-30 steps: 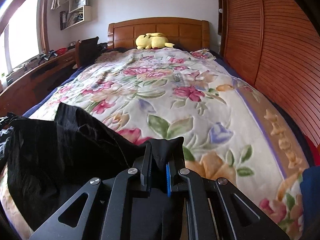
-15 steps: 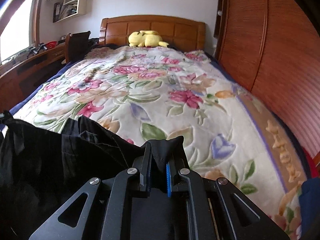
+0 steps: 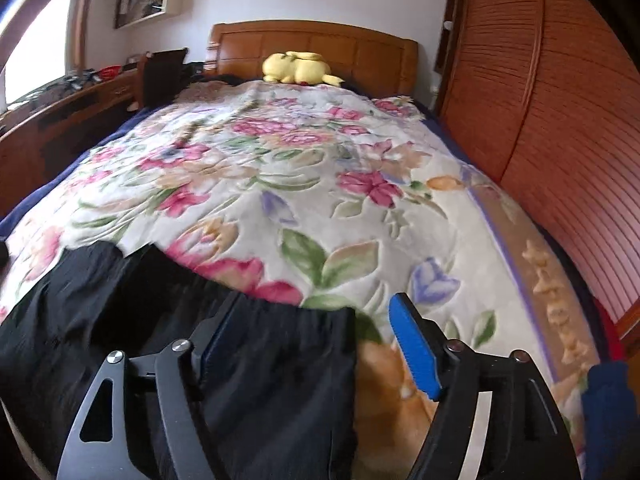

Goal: Fold large clothes

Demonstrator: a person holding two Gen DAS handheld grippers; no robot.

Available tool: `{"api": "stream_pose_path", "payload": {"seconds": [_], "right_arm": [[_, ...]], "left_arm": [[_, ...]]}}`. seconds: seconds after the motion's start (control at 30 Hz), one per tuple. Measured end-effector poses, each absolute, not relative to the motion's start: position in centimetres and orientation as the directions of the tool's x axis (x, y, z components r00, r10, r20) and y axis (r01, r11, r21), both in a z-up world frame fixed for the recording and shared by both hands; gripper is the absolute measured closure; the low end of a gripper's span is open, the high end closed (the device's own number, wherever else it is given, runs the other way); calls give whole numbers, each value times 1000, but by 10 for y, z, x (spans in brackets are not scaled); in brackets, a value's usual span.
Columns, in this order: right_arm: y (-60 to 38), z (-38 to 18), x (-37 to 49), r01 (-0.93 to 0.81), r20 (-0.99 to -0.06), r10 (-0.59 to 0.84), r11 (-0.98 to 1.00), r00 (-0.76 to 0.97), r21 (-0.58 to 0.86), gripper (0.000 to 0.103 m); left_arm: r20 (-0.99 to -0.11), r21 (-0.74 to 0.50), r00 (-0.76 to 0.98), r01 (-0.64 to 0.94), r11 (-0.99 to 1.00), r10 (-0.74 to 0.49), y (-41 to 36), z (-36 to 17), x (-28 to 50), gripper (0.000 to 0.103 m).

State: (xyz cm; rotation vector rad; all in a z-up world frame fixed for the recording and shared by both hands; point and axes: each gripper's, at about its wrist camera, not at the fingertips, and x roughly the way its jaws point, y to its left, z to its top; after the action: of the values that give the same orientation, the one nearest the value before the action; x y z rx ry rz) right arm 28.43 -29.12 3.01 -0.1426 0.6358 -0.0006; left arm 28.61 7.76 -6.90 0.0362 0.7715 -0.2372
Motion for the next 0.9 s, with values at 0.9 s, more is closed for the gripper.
{"api": "stream_pose_path", "payload": {"seconds": [0.9], "right_arm": [[-344, -19, 95, -146, -672, 107, 989, 733, -3, 25]], "left_arm": [[-804, -3, 578, 228, 974, -138, 66, -136, 186, 81]]}}
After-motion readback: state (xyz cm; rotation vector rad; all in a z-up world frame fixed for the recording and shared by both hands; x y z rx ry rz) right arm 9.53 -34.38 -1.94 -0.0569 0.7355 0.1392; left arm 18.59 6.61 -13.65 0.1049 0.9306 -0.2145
